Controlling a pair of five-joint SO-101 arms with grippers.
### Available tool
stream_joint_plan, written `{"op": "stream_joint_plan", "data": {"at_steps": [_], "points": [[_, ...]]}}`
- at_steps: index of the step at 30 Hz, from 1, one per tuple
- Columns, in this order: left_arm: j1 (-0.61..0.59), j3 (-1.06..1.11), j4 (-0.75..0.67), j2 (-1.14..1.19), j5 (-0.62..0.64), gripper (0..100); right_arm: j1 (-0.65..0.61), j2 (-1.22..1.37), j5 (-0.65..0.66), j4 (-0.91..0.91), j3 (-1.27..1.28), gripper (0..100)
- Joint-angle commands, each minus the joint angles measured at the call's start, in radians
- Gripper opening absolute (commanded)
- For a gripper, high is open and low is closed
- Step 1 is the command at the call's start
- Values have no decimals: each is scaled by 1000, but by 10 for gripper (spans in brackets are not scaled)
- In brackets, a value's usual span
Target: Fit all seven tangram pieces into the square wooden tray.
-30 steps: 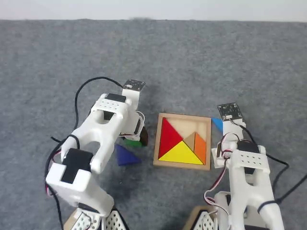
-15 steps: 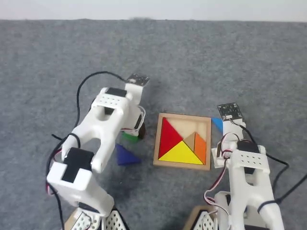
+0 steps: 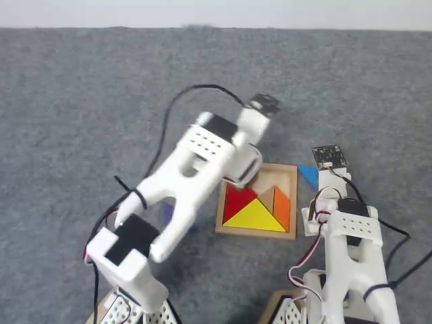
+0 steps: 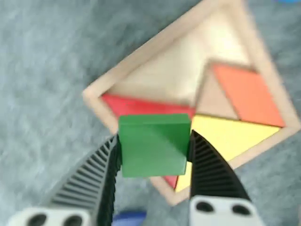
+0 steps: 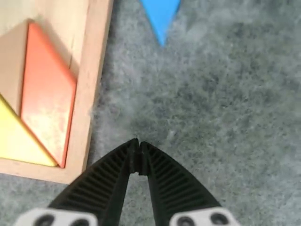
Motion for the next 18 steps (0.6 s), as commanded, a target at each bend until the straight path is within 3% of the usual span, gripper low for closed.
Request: {"op": "stream_joint_plan", "data": {"at_steps": [1,11,18], "points": [[81,-48,-91,-6,-61,97,8,-15,-12,-19,-2,6],[118,-65,-138,74,-258,98,7,-15,-12,-21,-2,6],[118,-97,-135,132,-278,152,7,-15,-12,-21,-2,6]]}}
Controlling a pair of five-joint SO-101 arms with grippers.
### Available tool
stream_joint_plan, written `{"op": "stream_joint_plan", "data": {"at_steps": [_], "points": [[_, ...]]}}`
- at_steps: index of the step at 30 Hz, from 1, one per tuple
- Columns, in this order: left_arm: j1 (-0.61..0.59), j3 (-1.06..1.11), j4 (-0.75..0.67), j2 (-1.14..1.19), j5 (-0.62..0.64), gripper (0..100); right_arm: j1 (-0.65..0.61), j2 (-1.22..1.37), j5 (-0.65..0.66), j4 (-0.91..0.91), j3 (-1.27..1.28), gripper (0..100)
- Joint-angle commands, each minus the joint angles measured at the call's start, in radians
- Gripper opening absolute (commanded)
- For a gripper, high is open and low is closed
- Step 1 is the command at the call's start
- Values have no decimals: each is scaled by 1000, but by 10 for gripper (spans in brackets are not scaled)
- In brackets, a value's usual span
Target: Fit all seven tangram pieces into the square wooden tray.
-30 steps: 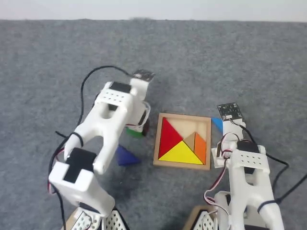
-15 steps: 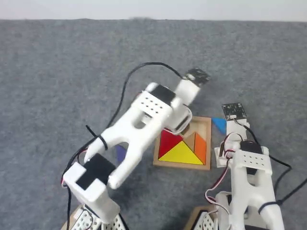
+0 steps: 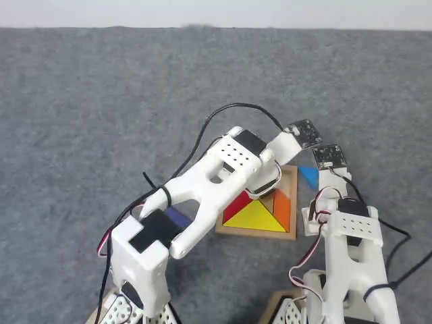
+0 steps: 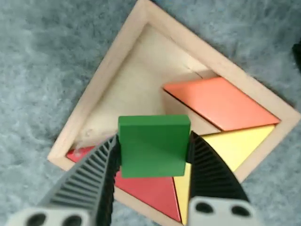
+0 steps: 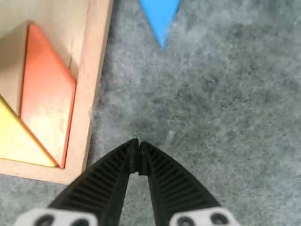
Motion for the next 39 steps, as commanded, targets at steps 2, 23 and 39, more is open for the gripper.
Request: {"op": "stream_joint_plan", "data": {"at_steps": [2,23,39], "points": [[5,-59,-21,-18,-17,181,8,-15,-12,-19,-2,6],[-78,-70,-63,-20,-38,244,7,-15,-12,-19,-2,6],[-149,-28,-95,-8,-34,243,7,-15,-12,-18,-2,6]]}}
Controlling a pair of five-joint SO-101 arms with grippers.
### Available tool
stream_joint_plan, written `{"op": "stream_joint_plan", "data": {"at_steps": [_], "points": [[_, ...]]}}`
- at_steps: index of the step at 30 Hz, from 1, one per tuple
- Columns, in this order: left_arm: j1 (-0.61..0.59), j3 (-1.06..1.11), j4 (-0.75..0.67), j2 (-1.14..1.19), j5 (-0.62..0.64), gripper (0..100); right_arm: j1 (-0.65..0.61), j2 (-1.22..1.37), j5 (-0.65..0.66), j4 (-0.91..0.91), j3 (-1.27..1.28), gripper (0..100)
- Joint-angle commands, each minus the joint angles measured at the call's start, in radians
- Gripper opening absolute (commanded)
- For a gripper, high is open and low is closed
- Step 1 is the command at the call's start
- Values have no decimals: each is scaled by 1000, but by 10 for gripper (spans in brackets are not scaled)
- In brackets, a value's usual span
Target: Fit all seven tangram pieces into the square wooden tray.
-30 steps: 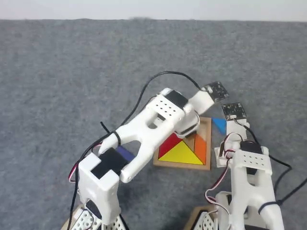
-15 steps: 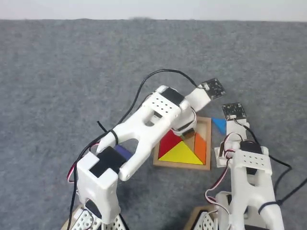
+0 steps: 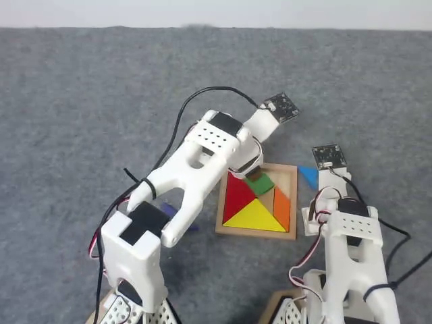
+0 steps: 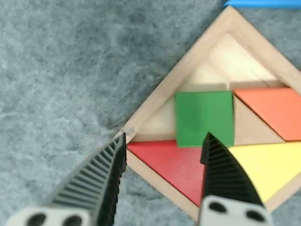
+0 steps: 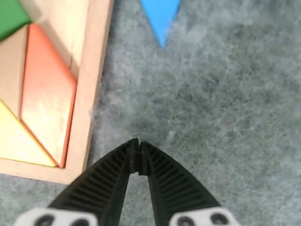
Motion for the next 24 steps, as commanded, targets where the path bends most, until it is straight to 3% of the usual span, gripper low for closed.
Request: {"op": "stream_joint_plan", "data": {"at_steps": [1,15,19,24], "points": [[3,30,-71,-8,11,243,7,-15,-14,-18,-2,6],[0,91,-132,-23,-8,243,7,-15,-14,-18,-2,6],[-6,61,-35,-109,0,243,7,-15,-14,-18,-2,6],[-43,58,114,-353,110,243,7,-15,-14,-18,-2,6]]}}
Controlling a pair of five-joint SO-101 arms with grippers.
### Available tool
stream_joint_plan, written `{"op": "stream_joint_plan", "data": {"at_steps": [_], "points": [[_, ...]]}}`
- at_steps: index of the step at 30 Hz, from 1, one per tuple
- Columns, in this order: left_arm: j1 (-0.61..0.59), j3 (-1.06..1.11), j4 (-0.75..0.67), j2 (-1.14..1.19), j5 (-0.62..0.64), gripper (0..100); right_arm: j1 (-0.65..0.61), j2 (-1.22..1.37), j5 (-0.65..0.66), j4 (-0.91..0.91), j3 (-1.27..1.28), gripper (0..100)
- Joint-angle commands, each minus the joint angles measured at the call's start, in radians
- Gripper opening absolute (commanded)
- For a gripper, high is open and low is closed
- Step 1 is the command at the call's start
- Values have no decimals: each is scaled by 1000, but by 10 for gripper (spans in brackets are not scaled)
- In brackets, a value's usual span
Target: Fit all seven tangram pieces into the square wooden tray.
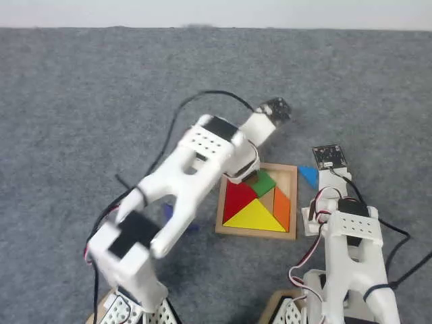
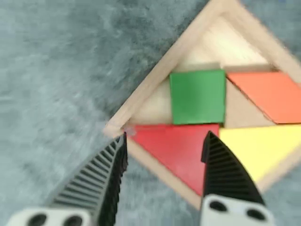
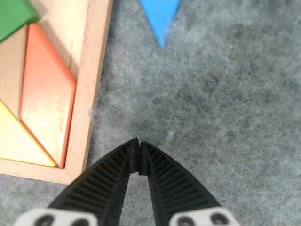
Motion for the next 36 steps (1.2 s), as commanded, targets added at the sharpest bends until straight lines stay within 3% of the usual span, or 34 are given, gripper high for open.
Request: {"op": "stream_joint_plan", "data": {"at_steps": [1,5,11,15,19,26,32,36], "points": [[-64,-50,140,-287,114,243,5,-15,-14,-18,-2,6],[-239,7,212,-433,206,244,5,-15,-14,-18,-2,6],[-436,308,155,-465,250,244,8,-15,0,-10,-6,6],[-454,530,12,-468,322,246,30,-13,52,47,-89,6],[-479,638,-118,-470,354,246,79,30,57,213,-344,7],[-545,736,-301,-460,353,246,22,404,112,406,-841,140],[-546,750,-316,-468,350,246,-97,745,167,418,-1085,152],[-546,750,-316,-466,350,246,-122,900,301,423,-1165,153]]}}
